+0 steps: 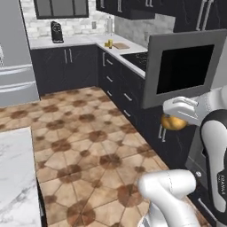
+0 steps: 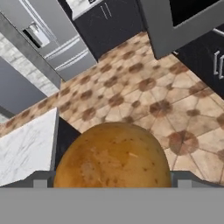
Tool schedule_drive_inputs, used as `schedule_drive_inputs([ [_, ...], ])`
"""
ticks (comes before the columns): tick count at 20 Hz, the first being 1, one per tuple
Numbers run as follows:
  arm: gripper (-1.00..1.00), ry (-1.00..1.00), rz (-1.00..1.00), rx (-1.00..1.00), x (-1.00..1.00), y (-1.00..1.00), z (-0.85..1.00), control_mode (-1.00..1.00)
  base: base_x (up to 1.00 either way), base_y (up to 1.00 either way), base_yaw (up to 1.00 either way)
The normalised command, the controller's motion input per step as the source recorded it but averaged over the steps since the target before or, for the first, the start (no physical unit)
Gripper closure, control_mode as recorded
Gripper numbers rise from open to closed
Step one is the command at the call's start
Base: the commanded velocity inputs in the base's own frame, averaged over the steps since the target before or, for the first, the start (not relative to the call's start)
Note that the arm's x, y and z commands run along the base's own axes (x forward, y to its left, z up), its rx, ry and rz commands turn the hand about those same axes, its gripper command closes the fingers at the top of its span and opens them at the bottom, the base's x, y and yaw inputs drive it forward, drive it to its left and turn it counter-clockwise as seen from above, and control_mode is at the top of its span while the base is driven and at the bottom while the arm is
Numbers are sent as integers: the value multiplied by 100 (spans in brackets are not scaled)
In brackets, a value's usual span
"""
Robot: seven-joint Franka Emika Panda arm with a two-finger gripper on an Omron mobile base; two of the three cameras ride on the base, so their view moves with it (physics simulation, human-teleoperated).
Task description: Retrieve the reheated potato from the microwave, then place the potato, cheese, and condiment on the cutting board.
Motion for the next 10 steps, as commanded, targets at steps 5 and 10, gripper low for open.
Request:
schedule_drive_inputs([
  [5, 100, 0, 0, 0, 0, 0, 0, 100, 35, 60, 4],
  [10, 100, 0, 0, 0, 0, 0, 0, 100, 53, 63, 0],
])
